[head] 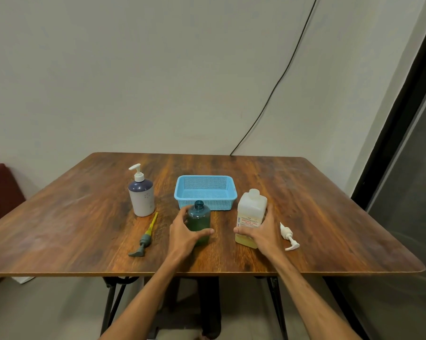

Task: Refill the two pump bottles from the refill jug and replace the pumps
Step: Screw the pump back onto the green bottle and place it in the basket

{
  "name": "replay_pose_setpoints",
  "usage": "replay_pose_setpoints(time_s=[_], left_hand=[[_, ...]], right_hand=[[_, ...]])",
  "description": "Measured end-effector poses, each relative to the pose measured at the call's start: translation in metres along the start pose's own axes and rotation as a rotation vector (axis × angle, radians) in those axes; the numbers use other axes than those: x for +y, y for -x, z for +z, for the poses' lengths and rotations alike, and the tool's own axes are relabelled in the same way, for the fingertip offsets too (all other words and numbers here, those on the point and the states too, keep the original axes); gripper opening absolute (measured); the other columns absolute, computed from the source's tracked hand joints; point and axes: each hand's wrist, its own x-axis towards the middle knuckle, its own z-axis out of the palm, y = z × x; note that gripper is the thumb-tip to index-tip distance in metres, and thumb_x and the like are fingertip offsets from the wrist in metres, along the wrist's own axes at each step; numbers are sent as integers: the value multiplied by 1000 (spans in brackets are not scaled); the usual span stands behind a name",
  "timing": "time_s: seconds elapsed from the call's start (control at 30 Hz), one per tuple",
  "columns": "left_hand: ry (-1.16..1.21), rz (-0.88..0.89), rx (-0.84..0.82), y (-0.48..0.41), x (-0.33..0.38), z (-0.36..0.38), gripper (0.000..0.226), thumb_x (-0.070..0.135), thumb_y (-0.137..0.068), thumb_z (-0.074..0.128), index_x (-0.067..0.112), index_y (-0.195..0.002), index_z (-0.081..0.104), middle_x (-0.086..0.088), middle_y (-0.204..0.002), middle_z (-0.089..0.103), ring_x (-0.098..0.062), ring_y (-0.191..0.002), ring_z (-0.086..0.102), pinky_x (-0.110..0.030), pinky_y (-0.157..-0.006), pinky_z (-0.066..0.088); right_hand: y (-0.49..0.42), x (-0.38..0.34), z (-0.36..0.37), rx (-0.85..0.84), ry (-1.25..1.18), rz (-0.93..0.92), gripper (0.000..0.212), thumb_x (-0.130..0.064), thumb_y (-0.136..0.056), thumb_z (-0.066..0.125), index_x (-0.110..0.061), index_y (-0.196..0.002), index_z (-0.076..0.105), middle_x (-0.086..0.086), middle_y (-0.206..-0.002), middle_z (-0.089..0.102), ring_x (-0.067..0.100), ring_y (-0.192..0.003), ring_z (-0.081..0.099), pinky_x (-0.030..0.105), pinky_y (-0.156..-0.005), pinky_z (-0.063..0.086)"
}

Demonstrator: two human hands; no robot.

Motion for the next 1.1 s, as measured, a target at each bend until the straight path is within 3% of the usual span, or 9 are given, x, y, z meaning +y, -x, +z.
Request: replay_pose_setpoints(time_s=[0.1, 0.33, 0.43, 0.53, 0.63, 0.77, 0.83, 0.97, 1.1], left_hand=[[-6, 12, -4, 3, 0, 0, 91, 28, -65, 91, 18, -141, 41, -6, -145, 50, -18, -129, 47, -28, -100, 39], [-21, -8, -54, 5, -1, -3, 94, 40, -65, 89, 24, -143, 39, -3, -146, 50, -19, -130, 49, -38, -106, 45], [-17, -14, -51, 8, -2, -6, 104, 43, -62, 90, 25, -147, 33, -4, -148, 47, -21, -131, 48, -41, -107, 45], [-3, -6, -7, 14, -2, -13, 108, 40, -62, 91, 24, -149, 30, -2, -145, 49, -18, -128, 50, -40, -106, 45], [-22, 39, 61, 22, -4, -23, 99, 34, -66, 90, 23, -147, 35, -1, -141, 53, -15, -126, 52, -42, -106, 46], [-87, 146, 177, 34, -7, -40, 74, 32, -71, 86, 27, -136, 50, 7, -136, 57, -10, -124, 52, -42, -104, 48], [-85, 210, 214, 41, -6, -49, 61, 29, -75, 84, 26, -130, 57, 10, -130, 59, -6, -120, 54, -37, -102, 48], [-73, 268, 262, 52, -9, -66, 47, 27, -79, 81, 26, -123, 62, 13, -121, 63, -1, -114, 57, -29, -97, 50], [-158, 258, 288, 55, -23, -75, 44, 24, -81, 79, 21, -122, 63, 11, -121, 62, -2, -109, 57, -24, -93, 50]], right_hand=[[5, 3, -1, -10, -25, 25, 105, -30, -60, 95, -35, -140, 29, -8, -123, 53, 9, -111, 56, 25, -82, 55], [11, 4, -3, -33, -29, 57, 100, -36, -63, 93, -42, -137, 26, -9, -129, 50, 12, -123, 52, 29, -92, 52], [17, -2, -4, 12, -63, 67, 101, -34, -68, 90, -34, -145, 24, -4, -138, 49, 13, -125, 49, 25, -90, 48], [29, -12, -3, 118, -66, 50, 97, -32, -75, 86, -28, -150, 24, -1, -143, 48, 12, -124, 50, 15, -80, 43], [46, -27, -2, 317, 34, -52, 80, -38, -77, 83, -27, -141, 36, -4, -136, 51, 11, -120, 52, 14, -75, 43], [67, -51, 9, 487, 39, -204, 57, -39, -79, 79, -28, -125, 48, -10, -119, 53, 12, -105, 58, 37, -77, 59], [77, -63, 19, 478, 10, -287, 47, -32, -81, 80, -25, -118, 53, -10, -111, 54, 13, -102, 57, 37, -79, 57], [91, -80, 40, 346, -33, -380, 34, -22, -82, 81, -20, -109, 61, -9, -102, 58, 10, -97, 57, 23, -81, 51], [92, -76, 67, 185, -39, -359, 40, -19, -81, 81, -22, -114, 60, -10, -107, 59, 8, -104, 58, 17, -85, 50]])
